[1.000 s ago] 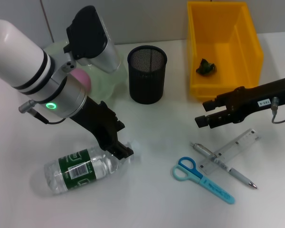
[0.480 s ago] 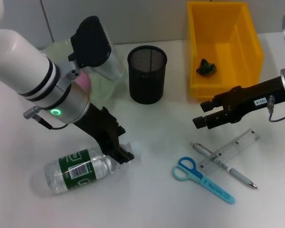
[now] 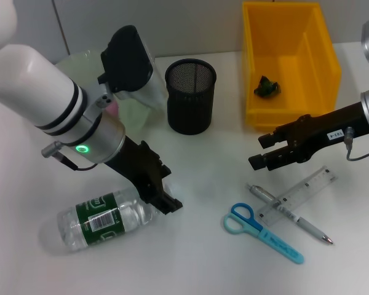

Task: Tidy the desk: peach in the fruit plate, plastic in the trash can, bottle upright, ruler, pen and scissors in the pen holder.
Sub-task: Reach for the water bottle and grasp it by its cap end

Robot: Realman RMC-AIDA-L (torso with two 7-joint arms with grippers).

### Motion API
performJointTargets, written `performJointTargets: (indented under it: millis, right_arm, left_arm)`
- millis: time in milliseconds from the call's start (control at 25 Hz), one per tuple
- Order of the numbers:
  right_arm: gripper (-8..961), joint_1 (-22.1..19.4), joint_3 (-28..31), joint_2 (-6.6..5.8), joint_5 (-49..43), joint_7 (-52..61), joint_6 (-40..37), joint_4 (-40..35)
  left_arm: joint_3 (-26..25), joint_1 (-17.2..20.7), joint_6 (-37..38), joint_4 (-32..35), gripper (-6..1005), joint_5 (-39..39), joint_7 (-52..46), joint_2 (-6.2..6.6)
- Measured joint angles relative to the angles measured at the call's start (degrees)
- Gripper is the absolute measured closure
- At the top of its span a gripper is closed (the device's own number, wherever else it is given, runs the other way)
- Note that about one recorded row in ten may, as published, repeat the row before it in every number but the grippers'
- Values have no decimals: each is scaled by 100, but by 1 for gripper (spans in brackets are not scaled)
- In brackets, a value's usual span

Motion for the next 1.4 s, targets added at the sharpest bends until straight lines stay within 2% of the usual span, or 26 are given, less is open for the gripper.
performJointTargets:
  millis: [360, 1400]
  right_arm:
    - [228, -9, -20, 7, -3, 12, 6, 0]
    - [228, 8, -38, 7, -19, 12, 76, 113]
  left_arm:
    - [237, -18, -302, -160, 245, -109, 46, 0]
    - [419, -5, -559, -362, 245, -73, 47, 0]
